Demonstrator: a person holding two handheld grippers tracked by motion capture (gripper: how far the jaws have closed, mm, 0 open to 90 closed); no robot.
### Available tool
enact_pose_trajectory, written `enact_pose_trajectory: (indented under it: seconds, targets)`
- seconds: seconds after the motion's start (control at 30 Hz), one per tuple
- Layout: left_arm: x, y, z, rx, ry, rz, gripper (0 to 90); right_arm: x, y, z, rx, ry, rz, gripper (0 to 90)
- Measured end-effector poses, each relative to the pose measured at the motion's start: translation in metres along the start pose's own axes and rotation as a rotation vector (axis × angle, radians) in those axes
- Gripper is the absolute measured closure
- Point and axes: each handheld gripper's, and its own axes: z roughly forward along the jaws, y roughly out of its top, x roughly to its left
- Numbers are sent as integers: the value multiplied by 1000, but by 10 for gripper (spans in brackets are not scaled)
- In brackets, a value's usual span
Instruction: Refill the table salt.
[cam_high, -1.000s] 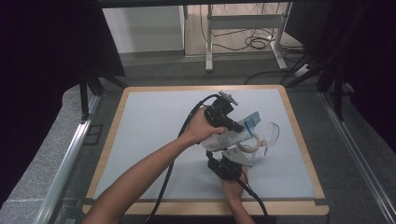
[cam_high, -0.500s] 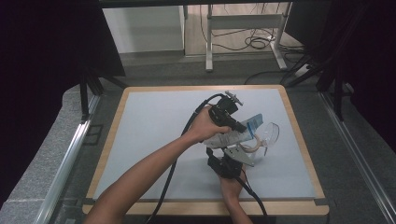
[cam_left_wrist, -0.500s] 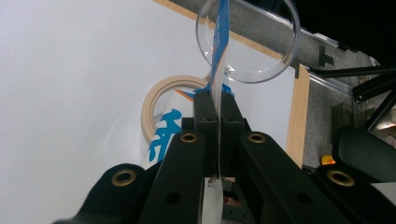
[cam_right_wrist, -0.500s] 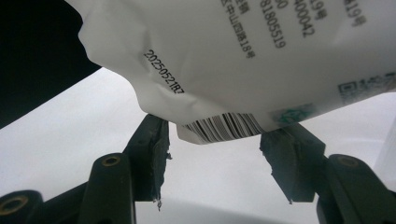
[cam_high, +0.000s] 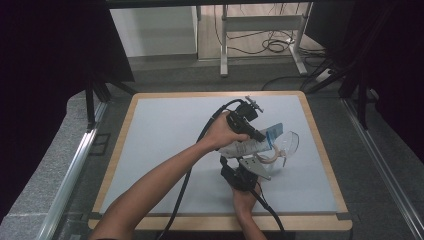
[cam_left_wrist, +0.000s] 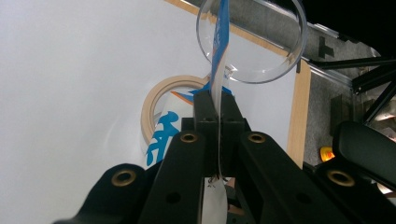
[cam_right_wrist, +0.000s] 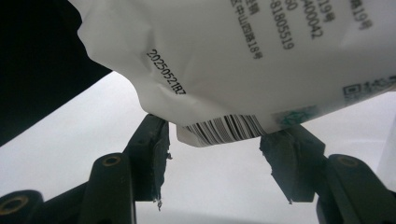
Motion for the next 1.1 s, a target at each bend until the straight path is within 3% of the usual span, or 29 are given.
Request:
enact_pose_trajectory:
  seconds: [0.3,1.1]
  targets:
    - [-1,7,6,22,2,5,900,-1,2,-1,-28,-5,21,434]
    - [0,11,11,75,8,12,900,2,6,1,-15,5,57,437]
